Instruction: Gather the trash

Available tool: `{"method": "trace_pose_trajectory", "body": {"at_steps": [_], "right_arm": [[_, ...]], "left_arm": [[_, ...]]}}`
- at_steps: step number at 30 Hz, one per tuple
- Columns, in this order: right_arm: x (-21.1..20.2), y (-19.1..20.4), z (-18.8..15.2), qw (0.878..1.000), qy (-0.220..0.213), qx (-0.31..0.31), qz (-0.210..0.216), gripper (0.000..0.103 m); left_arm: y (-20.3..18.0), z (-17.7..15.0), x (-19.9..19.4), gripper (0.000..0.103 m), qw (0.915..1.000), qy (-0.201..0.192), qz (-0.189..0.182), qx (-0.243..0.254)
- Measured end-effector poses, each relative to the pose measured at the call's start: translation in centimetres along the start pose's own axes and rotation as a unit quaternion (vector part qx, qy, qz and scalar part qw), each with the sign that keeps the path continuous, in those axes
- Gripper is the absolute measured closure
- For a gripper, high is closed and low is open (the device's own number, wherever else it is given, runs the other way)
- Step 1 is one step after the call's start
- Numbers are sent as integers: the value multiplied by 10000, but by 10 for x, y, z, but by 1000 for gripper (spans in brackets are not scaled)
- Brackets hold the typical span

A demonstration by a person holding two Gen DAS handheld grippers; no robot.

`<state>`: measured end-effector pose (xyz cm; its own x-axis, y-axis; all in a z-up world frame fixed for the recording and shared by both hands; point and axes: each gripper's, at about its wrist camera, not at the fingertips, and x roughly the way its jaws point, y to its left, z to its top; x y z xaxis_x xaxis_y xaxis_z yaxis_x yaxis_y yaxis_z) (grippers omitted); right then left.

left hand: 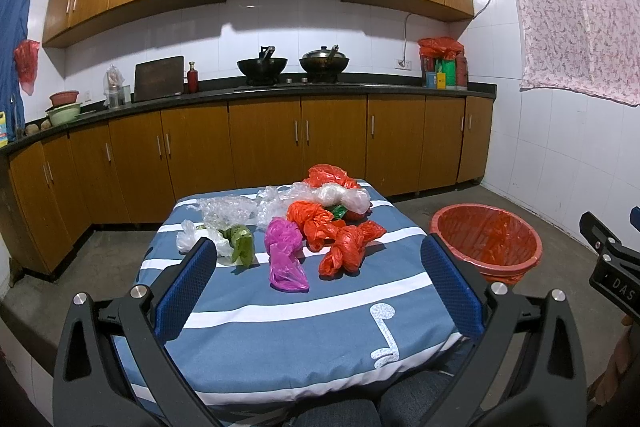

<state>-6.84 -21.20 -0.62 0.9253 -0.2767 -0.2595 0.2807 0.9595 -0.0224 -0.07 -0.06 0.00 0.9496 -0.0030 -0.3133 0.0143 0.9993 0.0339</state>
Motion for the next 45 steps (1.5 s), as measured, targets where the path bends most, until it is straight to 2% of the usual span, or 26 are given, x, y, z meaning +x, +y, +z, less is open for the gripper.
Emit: {"method": "trace_pose_trajectory", "body": {"at_steps": [35,45], "right_arm": [[-2,2,1,10000,10,3,-2,4],[13,6,0,9996,240,0,128,4]], "left_arm": [[1,0,1,2,10000,18,3,-9],[6,-10,17,2,9998,185,108,-54]]}}
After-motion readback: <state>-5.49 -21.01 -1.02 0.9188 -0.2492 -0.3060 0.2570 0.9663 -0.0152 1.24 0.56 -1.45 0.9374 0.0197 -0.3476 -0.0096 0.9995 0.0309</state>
